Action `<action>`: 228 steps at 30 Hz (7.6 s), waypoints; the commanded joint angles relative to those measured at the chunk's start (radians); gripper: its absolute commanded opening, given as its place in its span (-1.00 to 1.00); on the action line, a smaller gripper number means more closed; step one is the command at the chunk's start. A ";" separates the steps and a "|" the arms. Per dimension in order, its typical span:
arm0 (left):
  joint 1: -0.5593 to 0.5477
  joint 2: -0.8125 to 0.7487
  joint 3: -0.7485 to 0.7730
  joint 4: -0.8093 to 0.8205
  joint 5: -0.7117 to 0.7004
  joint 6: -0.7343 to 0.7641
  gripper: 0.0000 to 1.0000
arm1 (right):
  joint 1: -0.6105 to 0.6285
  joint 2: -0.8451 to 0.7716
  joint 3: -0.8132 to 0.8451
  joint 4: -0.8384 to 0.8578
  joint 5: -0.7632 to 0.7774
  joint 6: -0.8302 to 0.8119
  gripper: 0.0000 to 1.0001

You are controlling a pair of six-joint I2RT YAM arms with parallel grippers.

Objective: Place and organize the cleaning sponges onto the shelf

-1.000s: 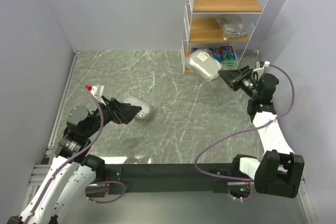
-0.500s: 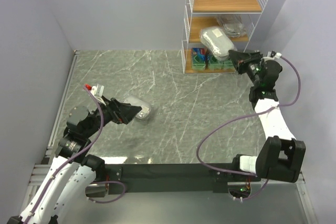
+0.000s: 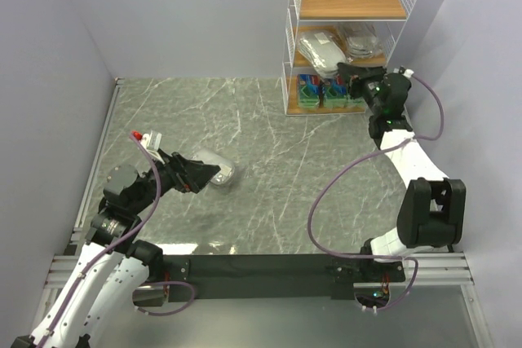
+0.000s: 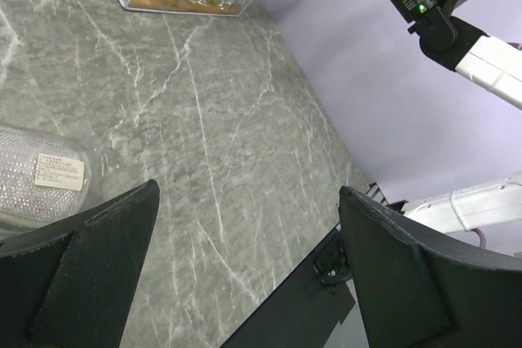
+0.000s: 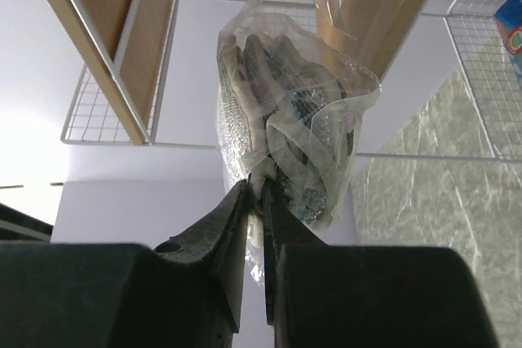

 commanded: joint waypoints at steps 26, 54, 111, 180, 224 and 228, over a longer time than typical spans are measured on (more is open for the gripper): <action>-0.004 -0.032 0.019 -0.013 0.009 0.010 0.98 | 0.218 0.253 0.297 -0.038 0.449 0.093 -1.00; -0.004 -0.049 -0.007 -0.015 0.014 0.007 0.98 | 0.272 0.189 0.189 0.200 0.633 0.117 -1.00; -0.004 -0.050 -0.013 -0.010 -0.006 0.004 0.98 | 0.290 -0.259 -0.255 0.162 0.532 -0.125 0.95; -0.004 -0.061 -0.022 0.013 -0.045 -0.034 0.96 | 0.777 0.375 -0.396 0.396 0.079 -0.045 -1.00; -0.004 -0.030 -0.016 0.057 -0.025 -0.045 0.96 | -0.119 -0.218 0.149 0.016 -0.144 -0.042 -1.00; -0.004 -0.021 -0.013 0.056 -0.023 -0.039 0.96 | -0.124 -0.144 0.227 -0.050 -0.055 -0.036 -1.00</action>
